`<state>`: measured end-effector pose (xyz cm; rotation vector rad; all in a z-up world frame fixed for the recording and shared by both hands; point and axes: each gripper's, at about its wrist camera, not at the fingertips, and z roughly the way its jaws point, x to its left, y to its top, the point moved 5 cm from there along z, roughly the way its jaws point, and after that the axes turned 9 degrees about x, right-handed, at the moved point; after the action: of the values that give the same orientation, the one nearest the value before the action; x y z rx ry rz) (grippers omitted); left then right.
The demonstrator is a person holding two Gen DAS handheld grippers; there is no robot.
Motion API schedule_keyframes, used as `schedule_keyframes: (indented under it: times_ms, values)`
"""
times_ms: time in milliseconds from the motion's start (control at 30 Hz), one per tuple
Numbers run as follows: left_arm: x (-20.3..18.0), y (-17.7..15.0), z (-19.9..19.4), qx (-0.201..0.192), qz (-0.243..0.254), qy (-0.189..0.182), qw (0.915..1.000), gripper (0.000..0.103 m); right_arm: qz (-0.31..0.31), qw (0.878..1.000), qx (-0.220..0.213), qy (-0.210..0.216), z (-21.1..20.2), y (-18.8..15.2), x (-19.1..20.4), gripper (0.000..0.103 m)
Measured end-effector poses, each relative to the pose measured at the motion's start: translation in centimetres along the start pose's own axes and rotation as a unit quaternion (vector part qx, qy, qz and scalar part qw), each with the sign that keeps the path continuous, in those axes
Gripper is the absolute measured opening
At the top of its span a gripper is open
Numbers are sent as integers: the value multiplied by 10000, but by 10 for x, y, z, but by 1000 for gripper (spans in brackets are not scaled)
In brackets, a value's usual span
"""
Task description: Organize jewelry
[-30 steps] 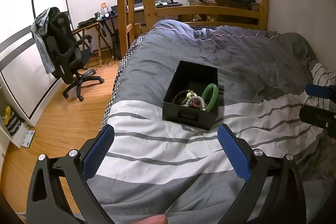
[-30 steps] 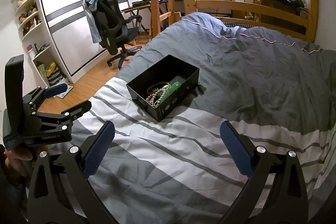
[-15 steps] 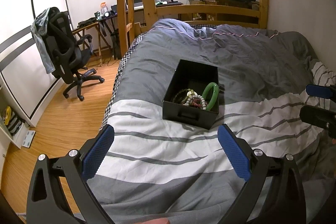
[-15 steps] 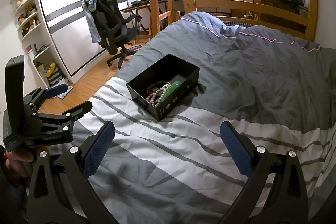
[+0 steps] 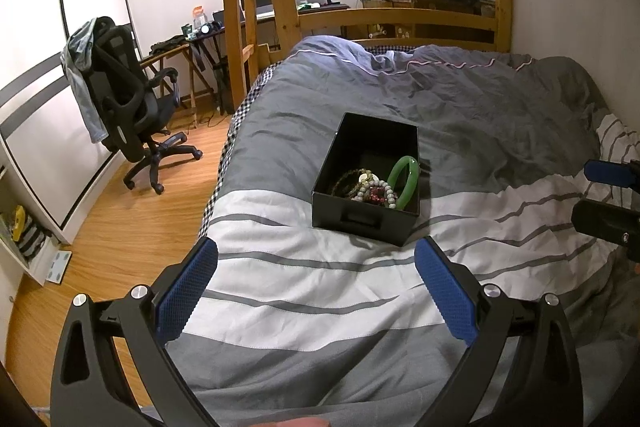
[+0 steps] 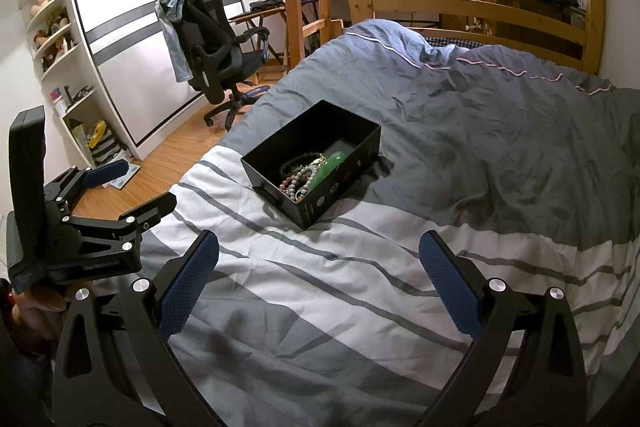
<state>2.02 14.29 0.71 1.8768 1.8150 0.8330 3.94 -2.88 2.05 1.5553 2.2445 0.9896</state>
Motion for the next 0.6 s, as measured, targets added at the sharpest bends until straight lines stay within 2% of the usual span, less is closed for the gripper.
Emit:
schedule_keyframes:
  times_ms: [600]
  values:
    - [1, 1, 0, 7, 8, -4, 10000, 97, 15, 10000, 17, 18, 1, -1, 0, 99]
